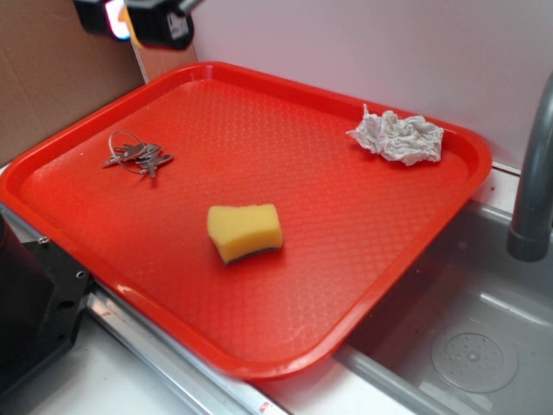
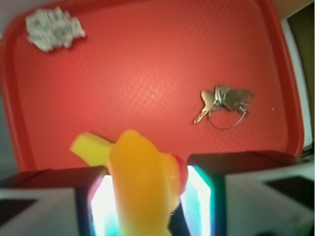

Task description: Grab the yellow duck.

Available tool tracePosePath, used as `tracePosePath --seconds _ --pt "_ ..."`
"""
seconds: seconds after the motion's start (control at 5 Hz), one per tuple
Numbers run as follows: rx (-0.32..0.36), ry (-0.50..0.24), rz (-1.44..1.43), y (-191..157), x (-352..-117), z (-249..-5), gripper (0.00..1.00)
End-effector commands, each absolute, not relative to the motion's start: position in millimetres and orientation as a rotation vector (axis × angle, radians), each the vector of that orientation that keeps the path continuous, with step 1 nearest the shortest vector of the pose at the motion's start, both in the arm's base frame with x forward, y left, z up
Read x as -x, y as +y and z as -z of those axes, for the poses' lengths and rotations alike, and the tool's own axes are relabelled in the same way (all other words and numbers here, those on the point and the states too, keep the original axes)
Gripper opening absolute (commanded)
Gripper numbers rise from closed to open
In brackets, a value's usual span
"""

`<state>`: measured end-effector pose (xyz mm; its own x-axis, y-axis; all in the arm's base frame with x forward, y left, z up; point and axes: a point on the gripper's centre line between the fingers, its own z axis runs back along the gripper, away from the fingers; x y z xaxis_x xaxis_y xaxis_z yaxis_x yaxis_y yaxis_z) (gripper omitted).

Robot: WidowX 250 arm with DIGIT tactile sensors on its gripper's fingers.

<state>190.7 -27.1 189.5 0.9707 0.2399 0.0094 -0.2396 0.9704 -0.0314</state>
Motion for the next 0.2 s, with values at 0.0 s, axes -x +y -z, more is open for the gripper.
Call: tracePosePath --seconds 0.0 --pt "0.035 -0.085 -0.251 -19.9 -197.9 -205.2 0.0"
